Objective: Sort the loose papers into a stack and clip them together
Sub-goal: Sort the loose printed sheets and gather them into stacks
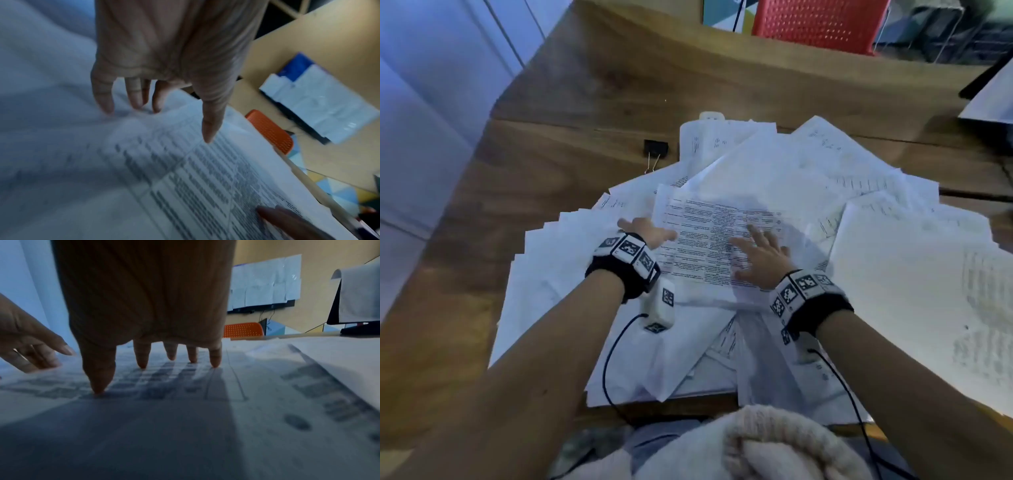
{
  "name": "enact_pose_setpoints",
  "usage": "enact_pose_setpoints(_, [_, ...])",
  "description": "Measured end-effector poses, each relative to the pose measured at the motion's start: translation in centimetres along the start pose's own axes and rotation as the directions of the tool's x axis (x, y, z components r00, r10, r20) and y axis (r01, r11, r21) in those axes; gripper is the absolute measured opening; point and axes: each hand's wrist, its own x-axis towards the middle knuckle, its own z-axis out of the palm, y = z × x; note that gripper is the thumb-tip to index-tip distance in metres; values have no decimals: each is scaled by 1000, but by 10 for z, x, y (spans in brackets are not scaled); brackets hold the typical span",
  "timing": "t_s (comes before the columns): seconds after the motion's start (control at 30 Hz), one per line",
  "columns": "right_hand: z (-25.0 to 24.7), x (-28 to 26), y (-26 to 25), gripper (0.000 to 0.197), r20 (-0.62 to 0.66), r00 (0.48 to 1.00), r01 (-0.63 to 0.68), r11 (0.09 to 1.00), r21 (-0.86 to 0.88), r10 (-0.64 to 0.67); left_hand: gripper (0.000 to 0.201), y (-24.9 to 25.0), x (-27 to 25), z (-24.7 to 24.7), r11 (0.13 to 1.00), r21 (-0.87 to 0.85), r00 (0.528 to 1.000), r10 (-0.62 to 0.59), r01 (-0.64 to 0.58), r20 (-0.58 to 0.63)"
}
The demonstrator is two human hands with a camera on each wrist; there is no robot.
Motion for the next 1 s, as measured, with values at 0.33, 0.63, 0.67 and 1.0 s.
enact_pose_setpoints(0.33, [-22, 28, 2, 107, -152, 978, -113, 978, 177, 140, 16, -20, -1, 3, 878, -320, 927, 376, -357, -2])
enact_pose_setpoints(0.63, [-78, 52, -12, 26, -322, 943, -8, 973, 231, 84, 31, -50, 14, -27, 886, -357, 953, 244, -295, -182])
enact_pose_setpoints(0.67, [-84, 50, -15, 21, -379, 920, 18, 956, 294, 99, 46, -56, 14, -27, 935, -307, 971, 118, -179, -206])
enact_pose_setpoints(1.0, [-88, 0, -75, 28, -759, 582, 424, 905, -21, -291, 116, -113, -3, -15, 953, 28, 943, -294, 302, -157])
